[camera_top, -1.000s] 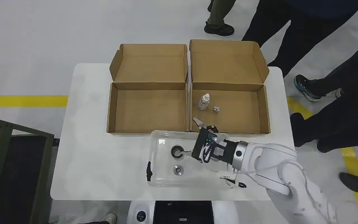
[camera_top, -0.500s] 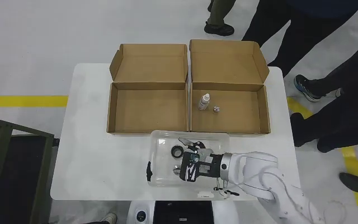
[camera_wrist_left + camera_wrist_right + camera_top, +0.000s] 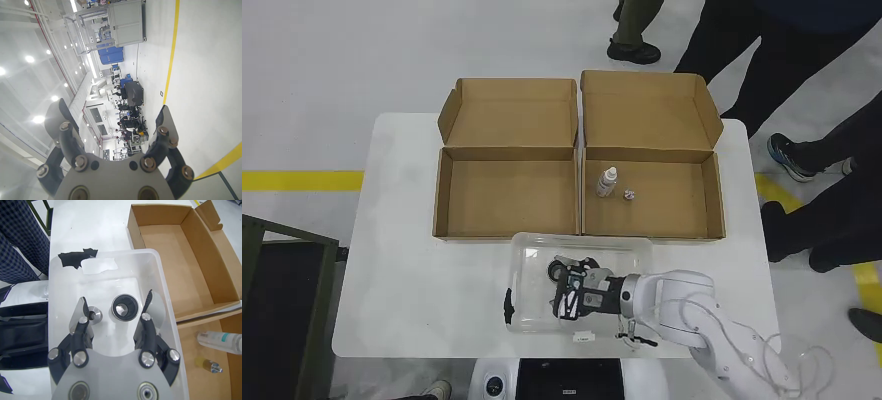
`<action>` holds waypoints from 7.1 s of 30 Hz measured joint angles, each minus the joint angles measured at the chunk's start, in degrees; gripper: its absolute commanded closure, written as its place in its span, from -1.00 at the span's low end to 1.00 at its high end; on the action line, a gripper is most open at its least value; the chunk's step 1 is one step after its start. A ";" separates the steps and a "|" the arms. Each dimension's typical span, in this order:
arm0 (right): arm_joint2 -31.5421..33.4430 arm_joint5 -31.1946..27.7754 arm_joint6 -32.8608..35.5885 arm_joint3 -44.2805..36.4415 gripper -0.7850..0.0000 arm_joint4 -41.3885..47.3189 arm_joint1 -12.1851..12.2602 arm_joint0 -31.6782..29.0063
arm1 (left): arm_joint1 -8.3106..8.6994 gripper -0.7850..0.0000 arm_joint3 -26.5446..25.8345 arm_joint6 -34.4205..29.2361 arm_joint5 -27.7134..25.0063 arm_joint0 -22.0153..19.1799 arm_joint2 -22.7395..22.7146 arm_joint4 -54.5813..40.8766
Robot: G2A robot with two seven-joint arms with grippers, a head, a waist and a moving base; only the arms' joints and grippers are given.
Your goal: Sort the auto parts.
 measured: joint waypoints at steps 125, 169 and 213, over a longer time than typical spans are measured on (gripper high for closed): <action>8.12 14.75 -2.86 2.93 1.00 30.63 -2.20 3.98 | 0.00 -1.00 0.00 0.00 0.00 0.00 0.00 0.00; -12.35 27.15 -10.84 34.65 0.79 14.90 -12.64 29.41 | 0.00 -1.00 0.00 0.00 0.00 0.00 0.00 0.00; -8.70 24.69 -7.47 31.61 -0.42 4.76 -15.32 27.72 | 0.00 -1.00 0.00 0.00 0.00 0.00 0.00 0.00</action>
